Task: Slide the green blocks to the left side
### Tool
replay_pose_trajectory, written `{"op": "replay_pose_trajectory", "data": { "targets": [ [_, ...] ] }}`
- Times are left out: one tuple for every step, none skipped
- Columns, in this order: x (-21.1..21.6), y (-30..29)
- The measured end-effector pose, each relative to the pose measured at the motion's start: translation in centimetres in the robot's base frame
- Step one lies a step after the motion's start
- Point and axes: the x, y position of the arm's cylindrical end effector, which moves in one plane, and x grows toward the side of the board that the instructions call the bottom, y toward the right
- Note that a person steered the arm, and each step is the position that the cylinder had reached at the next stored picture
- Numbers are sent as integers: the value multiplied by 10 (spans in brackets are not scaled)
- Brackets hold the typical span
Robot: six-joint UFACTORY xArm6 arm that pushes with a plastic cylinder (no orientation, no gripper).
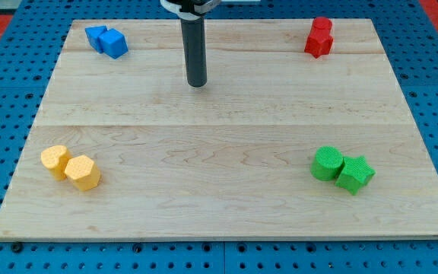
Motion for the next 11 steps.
{"op": "replay_pose_trajectory", "data": {
  "targets": [
    [6, 8],
    [20, 29],
    [45, 87],
    [69, 123],
    [109, 204],
    [165, 279],
    [188, 304],
    [190, 282],
    [179, 241],
    [158, 216],
    [154, 179]
  ]
}}
